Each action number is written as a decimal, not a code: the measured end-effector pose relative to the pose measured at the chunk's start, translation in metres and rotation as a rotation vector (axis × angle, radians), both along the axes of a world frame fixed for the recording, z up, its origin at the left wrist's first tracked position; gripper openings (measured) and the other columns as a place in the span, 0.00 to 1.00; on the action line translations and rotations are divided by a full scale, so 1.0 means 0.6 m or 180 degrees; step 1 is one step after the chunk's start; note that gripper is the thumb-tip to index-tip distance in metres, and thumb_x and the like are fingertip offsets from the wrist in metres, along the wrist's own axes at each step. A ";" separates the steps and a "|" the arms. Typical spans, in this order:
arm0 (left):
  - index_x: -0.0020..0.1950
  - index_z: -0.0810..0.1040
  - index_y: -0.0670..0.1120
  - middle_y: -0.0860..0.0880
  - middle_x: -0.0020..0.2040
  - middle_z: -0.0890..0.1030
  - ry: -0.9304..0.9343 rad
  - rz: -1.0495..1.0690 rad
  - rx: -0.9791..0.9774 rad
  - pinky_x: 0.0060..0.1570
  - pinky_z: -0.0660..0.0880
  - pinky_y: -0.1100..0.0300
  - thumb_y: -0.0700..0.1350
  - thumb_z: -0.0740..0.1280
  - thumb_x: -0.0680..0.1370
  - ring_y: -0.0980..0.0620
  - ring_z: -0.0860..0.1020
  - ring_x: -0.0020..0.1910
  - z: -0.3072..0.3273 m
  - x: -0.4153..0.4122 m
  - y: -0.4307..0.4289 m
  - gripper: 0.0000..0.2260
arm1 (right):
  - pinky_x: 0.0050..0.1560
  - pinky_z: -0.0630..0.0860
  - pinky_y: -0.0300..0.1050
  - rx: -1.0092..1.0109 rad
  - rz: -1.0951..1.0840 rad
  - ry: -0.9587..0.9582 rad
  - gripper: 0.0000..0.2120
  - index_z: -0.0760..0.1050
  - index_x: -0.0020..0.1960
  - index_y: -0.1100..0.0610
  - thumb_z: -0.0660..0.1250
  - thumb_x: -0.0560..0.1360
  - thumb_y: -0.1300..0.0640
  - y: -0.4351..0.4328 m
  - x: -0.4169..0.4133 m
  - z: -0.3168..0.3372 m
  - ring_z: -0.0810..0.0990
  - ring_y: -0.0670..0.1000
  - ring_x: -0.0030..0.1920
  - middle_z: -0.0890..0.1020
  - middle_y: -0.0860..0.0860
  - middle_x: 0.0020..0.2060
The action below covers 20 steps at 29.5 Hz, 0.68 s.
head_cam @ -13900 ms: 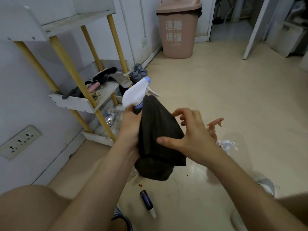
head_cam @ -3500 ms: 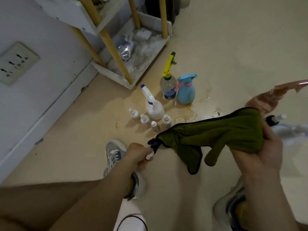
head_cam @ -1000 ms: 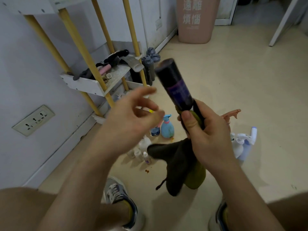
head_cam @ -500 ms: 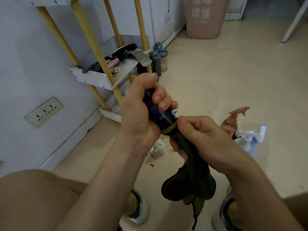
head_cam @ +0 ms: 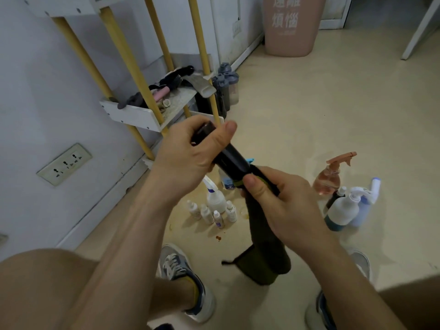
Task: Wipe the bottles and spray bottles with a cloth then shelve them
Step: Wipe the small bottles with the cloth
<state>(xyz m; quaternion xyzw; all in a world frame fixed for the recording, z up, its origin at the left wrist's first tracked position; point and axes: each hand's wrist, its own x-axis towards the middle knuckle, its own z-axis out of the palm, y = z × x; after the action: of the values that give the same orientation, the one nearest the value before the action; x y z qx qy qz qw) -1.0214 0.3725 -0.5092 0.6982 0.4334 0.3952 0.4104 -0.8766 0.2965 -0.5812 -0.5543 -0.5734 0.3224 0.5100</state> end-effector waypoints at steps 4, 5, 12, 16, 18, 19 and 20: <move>0.49 0.76 0.46 0.49 0.44 0.75 0.0318 -0.0910 -0.0380 0.39 0.76 0.63 0.48 0.68 0.75 0.56 0.76 0.39 -0.021 -0.030 0.009 0.07 | 0.40 0.79 0.42 -0.1263 0.1000 0.0805 0.15 0.81 0.48 0.58 0.59 0.80 0.50 0.017 0.044 0.017 0.81 0.48 0.36 0.84 0.56 0.38; 0.49 0.77 0.46 0.47 0.47 0.75 0.0337 -0.1088 -0.0493 0.42 0.76 0.63 0.45 0.70 0.76 0.56 0.77 0.42 -0.030 -0.035 0.013 0.04 | 0.40 0.79 0.42 -0.1534 0.1174 0.0949 0.17 0.81 0.50 0.61 0.59 0.80 0.51 0.021 0.054 0.019 0.81 0.49 0.36 0.84 0.58 0.39; 0.49 0.80 0.49 0.46 0.36 0.81 0.0677 -0.0339 -0.0911 0.28 0.71 0.62 0.64 0.62 0.71 0.49 0.76 0.30 -0.051 -0.027 0.022 0.21 | 0.34 0.69 0.33 -0.0222 -0.0111 -0.0475 0.08 0.83 0.53 0.50 0.66 0.78 0.53 0.019 0.031 -0.016 0.77 0.47 0.36 0.81 0.52 0.34; 0.49 0.78 0.48 0.48 0.35 0.78 0.0145 -0.0875 -0.0793 0.32 0.70 0.63 0.54 0.68 0.77 0.53 0.73 0.33 -0.057 -0.039 0.026 0.10 | 0.35 0.69 0.38 -0.0282 0.0200 -0.0333 0.10 0.82 0.55 0.51 0.63 0.80 0.53 0.024 0.041 -0.015 0.77 0.48 0.36 0.81 0.52 0.36; 0.53 0.78 0.48 0.48 0.40 0.79 0.0166 -0.1339 -0.0778 0.36 0.73 0.61 0.51 0.69 0.77 0.52 0.75 0.37 -0.057 -0.048 0.030 0.09 | 0.44 0.75 0.47 -0.0722 0.0653 0.0064 0.12 0.82 0.54 0.55 0.61 0.81 0.53 0.026 0.060 -0.007 0.80 0.56 0.45 0.84 0.57 0.42; 0.57 0.78 0.47 0.48 0.42 0.79 0.0109 -0.1484 -0.0865 0.38 0.74 0.60 0.51 0.69 0.76 0.51 0.75 0.39 -0.058 -0.051 0.030 0.12 | 0.49 0.76 0.47 -0.0938 0.0841 0.0216 0.13 0.82 0.55 0.55 0.60 0.81 0.53 0.026 0.067 -0.006 0.81 0.55 0.48 0.84 0.56 0.44; 0.59 0.78 0.48 0.48 0.43 0.79 0.0042 -0.1500 -0.0961 0.38 0.74 0.59 0.52 0.70 0.75 0.49 0.76 0.39 -0.060 -0.052 0.029 0.15 | 0.51 0.76 0.46 -0.1010 0.0913 0.0257 0.12 0.82 0.55 0.54 0.60 0.81 0.54 0.026 0.069 -0.006 0.81 0.53 0.49 0.85 0.55 0.45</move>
<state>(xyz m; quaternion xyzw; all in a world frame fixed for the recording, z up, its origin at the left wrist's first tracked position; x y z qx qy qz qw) -1.0524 0.3897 -0.5451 0.7132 0.3158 0.2153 0.5876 -0.8349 0.3123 -0.5846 -0.5269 -0.5676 0.4998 0.3879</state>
